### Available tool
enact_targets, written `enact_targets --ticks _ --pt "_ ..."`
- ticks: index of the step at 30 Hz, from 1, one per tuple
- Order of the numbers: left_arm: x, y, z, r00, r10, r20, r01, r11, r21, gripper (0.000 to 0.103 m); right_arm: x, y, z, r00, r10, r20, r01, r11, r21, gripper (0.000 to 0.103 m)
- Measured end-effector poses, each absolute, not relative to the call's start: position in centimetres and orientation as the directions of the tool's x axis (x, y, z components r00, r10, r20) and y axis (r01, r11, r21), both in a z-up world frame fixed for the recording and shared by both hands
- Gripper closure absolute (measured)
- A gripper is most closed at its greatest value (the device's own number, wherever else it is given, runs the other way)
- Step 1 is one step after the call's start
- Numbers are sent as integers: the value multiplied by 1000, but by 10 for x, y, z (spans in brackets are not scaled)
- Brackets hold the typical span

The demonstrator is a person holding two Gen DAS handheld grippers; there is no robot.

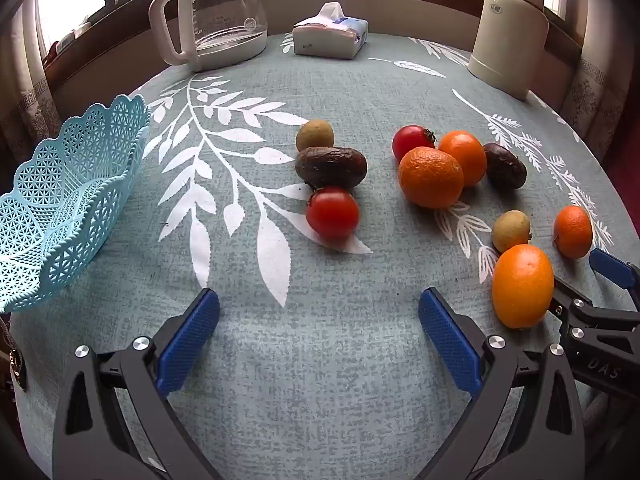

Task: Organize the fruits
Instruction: 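Move both tools toward the fruit cluster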

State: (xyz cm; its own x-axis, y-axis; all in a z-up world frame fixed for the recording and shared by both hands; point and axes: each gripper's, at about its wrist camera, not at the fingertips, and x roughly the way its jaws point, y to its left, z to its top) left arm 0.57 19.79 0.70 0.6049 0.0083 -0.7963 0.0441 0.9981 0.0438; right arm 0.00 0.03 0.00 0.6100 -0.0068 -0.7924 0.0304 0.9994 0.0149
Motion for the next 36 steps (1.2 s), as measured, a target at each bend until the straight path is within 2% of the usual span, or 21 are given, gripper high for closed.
enact_targets --ticks 16,31,36 --pt "6 198 7 605 9 -796 44 998 44 2 0 -1 0 610 6 -792 28 999 29 5" --pt "4 200 8 608 -9 -794 49 998 27 2 -14 -22 10 651 141 -746 13 981 196 5" --pt "0 208 13 627 -62 -777 51 998 -38 2 -17 -30 15 669 136 -730 22 979 203 5"
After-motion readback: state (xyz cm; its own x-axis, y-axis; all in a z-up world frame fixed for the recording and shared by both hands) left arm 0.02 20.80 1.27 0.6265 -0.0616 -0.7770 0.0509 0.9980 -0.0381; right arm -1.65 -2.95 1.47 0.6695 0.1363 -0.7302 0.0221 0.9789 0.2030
